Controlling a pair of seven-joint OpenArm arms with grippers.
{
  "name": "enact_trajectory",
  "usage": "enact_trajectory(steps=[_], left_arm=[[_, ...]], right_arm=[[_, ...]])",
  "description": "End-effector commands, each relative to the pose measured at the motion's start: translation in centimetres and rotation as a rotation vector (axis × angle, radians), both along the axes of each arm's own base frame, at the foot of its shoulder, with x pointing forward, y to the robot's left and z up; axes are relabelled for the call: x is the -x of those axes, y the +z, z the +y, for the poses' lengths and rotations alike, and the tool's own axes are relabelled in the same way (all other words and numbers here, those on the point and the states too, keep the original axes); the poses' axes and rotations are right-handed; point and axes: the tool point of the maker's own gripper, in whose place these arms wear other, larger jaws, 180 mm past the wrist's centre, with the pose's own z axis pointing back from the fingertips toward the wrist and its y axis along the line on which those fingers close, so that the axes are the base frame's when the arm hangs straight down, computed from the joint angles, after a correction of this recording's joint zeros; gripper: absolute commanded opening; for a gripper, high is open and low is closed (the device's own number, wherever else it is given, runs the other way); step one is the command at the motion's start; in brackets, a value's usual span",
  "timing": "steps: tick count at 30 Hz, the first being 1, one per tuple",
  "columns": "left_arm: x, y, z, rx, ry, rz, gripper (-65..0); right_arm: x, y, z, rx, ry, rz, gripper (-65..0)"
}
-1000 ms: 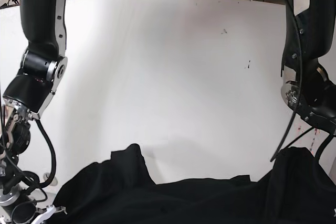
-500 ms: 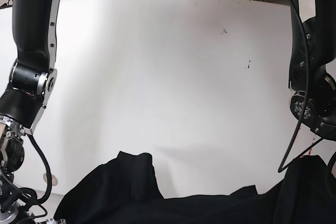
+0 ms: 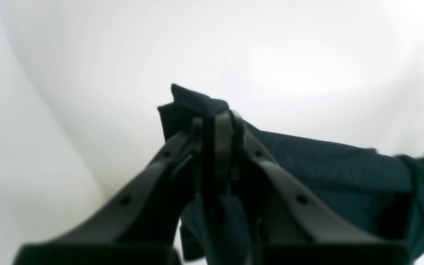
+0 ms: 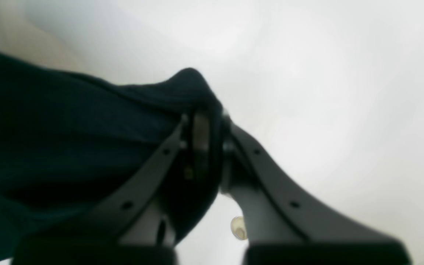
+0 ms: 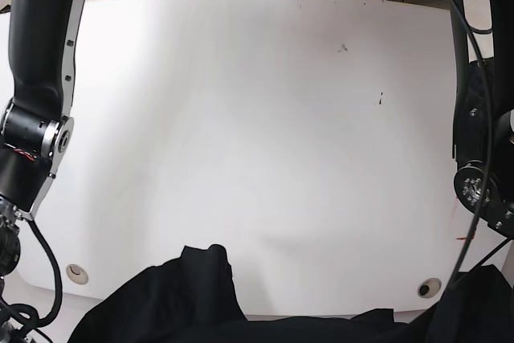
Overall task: Fold the T-shirt properly
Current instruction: 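Swing the stretched shirt with both grippers across the table, then lay the stretched shirt flat on the table with both grippers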
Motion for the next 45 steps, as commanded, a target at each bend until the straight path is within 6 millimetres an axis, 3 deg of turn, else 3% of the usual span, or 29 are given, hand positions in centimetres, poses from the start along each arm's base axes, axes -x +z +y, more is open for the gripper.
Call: enact_trajectory(steps=[1, 8, 14, 22, 24, 28, 32, 34, 42, 44, 45], left_arm=[[0.0, 0.3, -0.3, -0.014, -0.006, -0.017, -64.6], [-1.8, -7.4, -0.8, -0.045, -0.002, 0.154, -64.7], [-1.9, -10.9, -1.7, -0.095, 0.004, 0.230, -65.0], [-1.8, -16.3, -2.2, -0.132, 0.006, 0.344, -65.0], [-1.4, -19.6, -1.5, -0.128, 0.023, 0.417, -64.8], [-0.9, -22.6, -1.3, -0.118, 0.018, 0.471, -64.7], [-0.1, -25.6, -1.1, -0.099, 0.008, 0.524, -64.8], [1.6, -29.9, -0.6, -0.044, -0.007, 0.600, -64.6], [5.0, -36.5, 0.1, 0.027, -0.020, 0.723, -64.6], [7.3, -40.1, 0.6, 0.052, -0.016, 0.804, -64.6], [7.7, -40.7, 0.6, 0.053, -0.016, 0.819, -64.5]], right_arm=[[0.7, 1.7, -1.5, -0.021, -0.024, -0.054, -64.5], [1.5, -4.7, -3.3, -0.064, -0.058, 0.045, -64.8], [2.6, -9.3, -4.2, -0.067, -0.086, 0.123, -64.7], [4.6, -14.5, -4.3, -0.032, -0.098, 0.213, -64.8], [5.9, -17.0, -3.8, 0.001, -0.100, 0.255, -64.9], [7.3, -19.4, -3.3, 0.019, -0.095, 0.292, -65.0], [8.8, -21.9, -2.8, 0.022, -0.089, 0.328, -65.0], [10.9, -25.6, -1.7, 0.014, -0.062, 0.392, -65.0], [14.5, -31.5, -0.7, -0.030, -0.054, 0.506, -65.0], [16.8, -34.5, 0.1, -0.059, -0.042, 0.576, -65.0], [17.2, -35.0, 0.3, -0.065, -0.040, 0.586, -65.0]])
